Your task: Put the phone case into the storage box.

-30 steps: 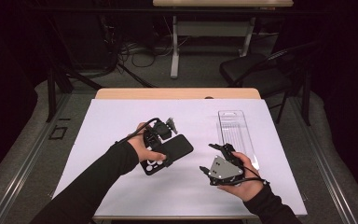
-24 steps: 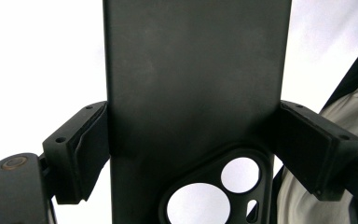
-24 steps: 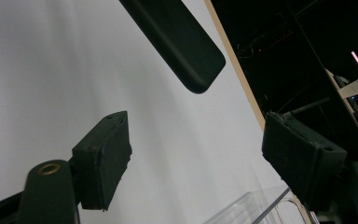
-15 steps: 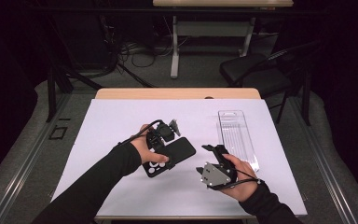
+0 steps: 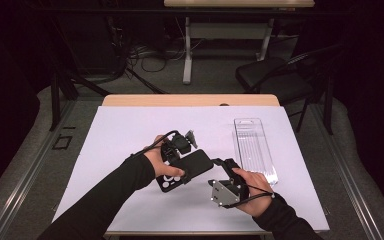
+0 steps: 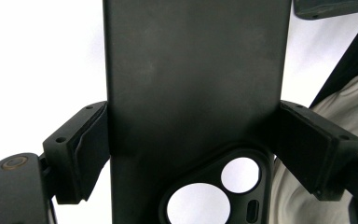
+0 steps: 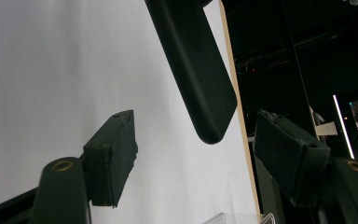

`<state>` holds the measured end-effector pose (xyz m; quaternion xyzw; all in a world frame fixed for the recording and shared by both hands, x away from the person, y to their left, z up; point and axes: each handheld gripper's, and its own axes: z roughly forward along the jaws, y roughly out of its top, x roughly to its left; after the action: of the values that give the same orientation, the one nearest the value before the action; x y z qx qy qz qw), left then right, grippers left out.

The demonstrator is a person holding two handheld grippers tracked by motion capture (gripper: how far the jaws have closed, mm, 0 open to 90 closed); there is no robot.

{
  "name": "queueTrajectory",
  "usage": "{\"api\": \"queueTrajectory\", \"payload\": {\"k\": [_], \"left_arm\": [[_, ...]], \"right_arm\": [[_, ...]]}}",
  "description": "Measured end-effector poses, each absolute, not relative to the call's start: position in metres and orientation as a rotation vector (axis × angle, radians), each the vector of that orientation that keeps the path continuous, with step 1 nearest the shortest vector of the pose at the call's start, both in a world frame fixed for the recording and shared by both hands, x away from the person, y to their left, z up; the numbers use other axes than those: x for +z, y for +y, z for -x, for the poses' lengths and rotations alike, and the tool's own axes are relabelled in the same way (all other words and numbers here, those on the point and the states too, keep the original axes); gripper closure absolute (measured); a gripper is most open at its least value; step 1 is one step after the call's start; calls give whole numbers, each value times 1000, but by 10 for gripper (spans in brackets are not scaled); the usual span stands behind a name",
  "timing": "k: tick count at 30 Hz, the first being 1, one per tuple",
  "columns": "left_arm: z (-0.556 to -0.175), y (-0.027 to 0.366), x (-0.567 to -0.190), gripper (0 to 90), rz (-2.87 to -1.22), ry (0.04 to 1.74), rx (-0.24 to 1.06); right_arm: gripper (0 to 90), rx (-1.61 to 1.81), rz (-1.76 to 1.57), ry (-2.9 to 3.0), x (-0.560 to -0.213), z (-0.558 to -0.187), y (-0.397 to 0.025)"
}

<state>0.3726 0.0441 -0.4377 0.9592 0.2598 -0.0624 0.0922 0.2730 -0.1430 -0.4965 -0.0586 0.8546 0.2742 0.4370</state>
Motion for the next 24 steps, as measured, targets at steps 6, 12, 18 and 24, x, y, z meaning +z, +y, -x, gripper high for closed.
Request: {"api": "queueTrajectory", "payload": {"k": [6, 12, 18, 24], "left_arm": [[-371, 39, -438, 153, -2848, 760, -192], [-369, 35, -438, 153, -2852, 747, -202], [-367, 29, -440, 153, -2857, 733, -211], [-366, 24, -441, 153, -2866, 717, -220]], "right_arm": [[330, 644, 177, 2109, -499, -272, -141], [356, 616, 186, 2097, -502, -271, -139], [392, 579, 232, 2070, -504, -270, -136], [418, 567, 266, 2062, -505, -270, -136]]}}
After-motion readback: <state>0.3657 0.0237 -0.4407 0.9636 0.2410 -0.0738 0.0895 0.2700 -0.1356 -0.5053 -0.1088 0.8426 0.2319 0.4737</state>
